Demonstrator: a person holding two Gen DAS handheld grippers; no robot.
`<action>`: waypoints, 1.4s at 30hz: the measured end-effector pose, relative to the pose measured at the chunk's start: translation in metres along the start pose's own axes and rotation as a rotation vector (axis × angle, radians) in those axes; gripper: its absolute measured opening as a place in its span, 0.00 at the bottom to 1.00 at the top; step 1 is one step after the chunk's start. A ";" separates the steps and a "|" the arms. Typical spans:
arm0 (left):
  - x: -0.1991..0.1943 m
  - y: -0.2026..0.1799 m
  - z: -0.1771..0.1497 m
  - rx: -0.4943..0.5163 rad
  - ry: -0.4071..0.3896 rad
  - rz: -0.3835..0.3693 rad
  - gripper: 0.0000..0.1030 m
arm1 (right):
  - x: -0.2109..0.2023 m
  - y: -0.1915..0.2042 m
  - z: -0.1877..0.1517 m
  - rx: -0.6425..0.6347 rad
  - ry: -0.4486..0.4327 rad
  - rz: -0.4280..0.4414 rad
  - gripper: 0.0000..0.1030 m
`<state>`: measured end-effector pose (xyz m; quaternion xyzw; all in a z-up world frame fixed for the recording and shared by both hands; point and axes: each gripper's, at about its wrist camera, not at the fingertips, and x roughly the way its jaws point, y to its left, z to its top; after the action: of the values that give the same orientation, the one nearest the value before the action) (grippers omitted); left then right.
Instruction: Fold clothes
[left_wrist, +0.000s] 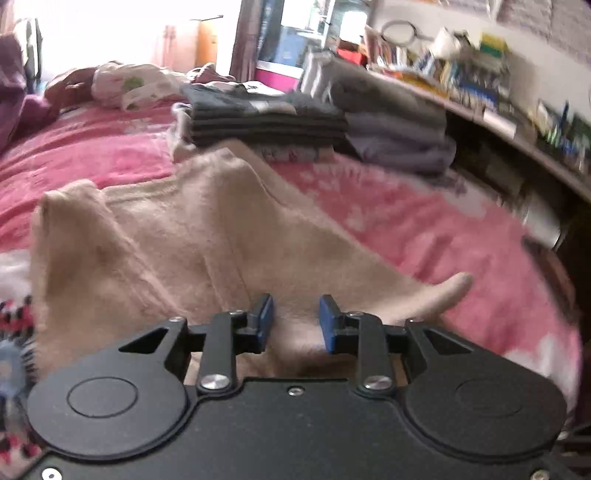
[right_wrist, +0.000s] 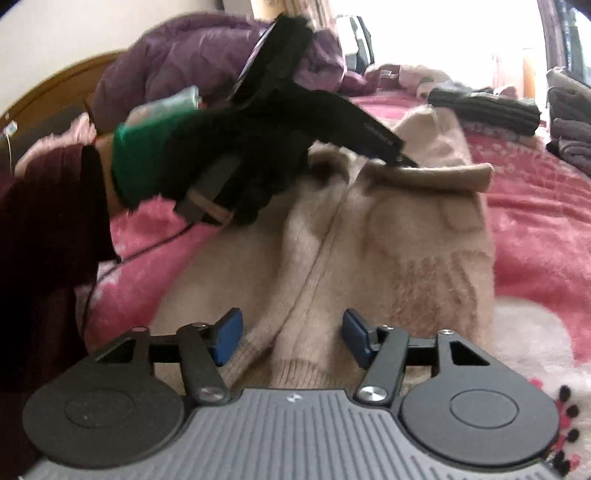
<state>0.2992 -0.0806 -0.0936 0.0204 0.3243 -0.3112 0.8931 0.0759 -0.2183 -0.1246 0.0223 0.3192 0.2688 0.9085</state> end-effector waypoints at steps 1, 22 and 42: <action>-0.009 0.002 0.003 -0.025 -0.021 -0.004 0.26 | -0.004 0.000 0.000 0.005 -0.016 -0.005 0.55; -0.085 0.086 -0.048 -0.426 -0.142 0.131 0.48 | 0.015 0.027 0.003 0.044 0.017 -0.080 0.24; -0.081 0.008 -0.070 0.001 0.078 -0.124 0.48 | -0.004 0.005 -0.015 0.360 0.088 0.118 0.19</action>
<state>0.2161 -0.0142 -0.1020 0.0129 0.3591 -0.3651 0.8588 0.0619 -0.2181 -0.1337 0.1911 0.3998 0.2609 0.8577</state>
